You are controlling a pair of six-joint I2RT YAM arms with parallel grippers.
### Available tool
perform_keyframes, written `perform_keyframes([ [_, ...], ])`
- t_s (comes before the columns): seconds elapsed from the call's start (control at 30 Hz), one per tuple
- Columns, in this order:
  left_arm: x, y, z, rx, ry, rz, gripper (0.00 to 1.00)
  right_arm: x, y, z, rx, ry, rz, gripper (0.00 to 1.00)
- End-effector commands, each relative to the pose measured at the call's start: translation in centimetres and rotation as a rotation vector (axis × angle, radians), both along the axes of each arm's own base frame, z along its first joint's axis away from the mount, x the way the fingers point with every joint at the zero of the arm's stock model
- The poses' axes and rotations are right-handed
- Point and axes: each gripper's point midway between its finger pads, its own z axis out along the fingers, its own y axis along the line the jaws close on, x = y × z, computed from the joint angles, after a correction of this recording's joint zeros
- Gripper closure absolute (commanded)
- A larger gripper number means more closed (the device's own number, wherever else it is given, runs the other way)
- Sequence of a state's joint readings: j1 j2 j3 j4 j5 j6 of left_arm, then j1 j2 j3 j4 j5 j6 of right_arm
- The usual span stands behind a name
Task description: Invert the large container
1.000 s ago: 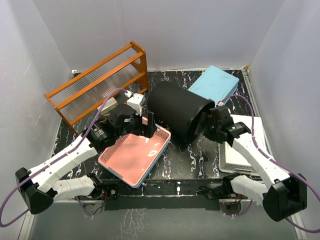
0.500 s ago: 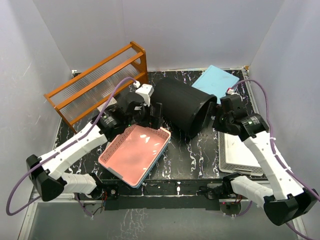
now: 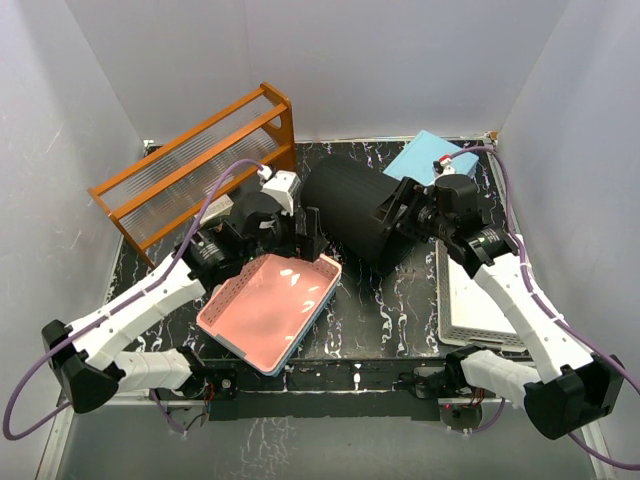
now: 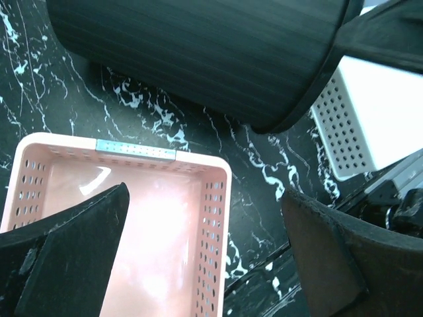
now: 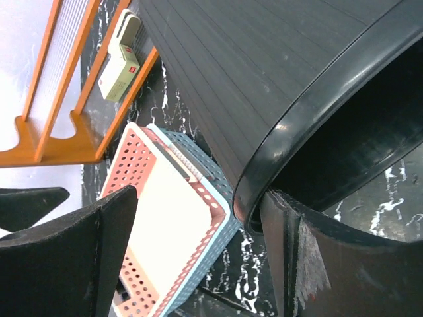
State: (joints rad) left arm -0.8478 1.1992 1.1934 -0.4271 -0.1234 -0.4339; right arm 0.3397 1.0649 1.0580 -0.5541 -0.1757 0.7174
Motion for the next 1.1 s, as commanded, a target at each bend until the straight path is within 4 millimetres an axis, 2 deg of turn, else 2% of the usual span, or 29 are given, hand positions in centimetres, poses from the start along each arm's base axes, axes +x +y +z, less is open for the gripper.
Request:
perform_keyframes([
  [0.0,1.9,0.0,3.1,-0.116,-0.062,0.090,0.01,1.3,1.2,3.3,0.117,-0.106,-0.006,0.31],
  [0.17,6.0,0.6,1.8,-0.092,0.053,0.188,0.01,0.8,0.7,1.9,0.122,-0.104,-0.032,0.38],
  [0.3,9.6,1.5,1.8,-0.134,0.085,0.237,0.02,0.7,0.9,1.1,0.155,-0.106,-0.035,0.42],
  [0.43,12.4,2.1,2.7,-0.188,0.088,0.214,0.06,0.7,0.8,0.1,0.170,-0.087,-0.048,0.50],
  [0.57,15.2,2.3,2.9,-0.246,0.086,0.197,0.02,0.6,0.8,-0.3,0.197,-0.115,-0.058,0.46],
  [0.67,16.7,1.0,2.5,-0.262,0.063,0.105,0.01,0.6,0.8,0.1,0.222,-0.151,-0.055,0.45],
  [0.77,17.7,0.4,1.3,-0.259,0.038,0.082,0.01,0.6,0.7,0.3,0.231,-0.172,-0.062,0.49],
  [0.83,18.2,-0.1,1.0,-0.277,0.011,0.055,0.02,0.6,0.4,0.1,0.232,-0.187,-0.075,0.55],
  [0.97,16.9,-1.9,1.7,-0.361,-0.043,-0.079,0.03,0.4,-0.6,0.7,0.273,-0.291,-0.125,0.55],
  [1.0,16.5,-1.9,1.6,-0.365,-0.035,-0.087,0.04,0.1,-0.8,1.3,0.307,-0.333,-0.138,0.54],
  [1.07,15.8,-1.5,1.3,-0.364,-0.017,-0.079,0.03,-0.3,-1.2,1.4,0.357,-0.387,-0.156,0.54],
])
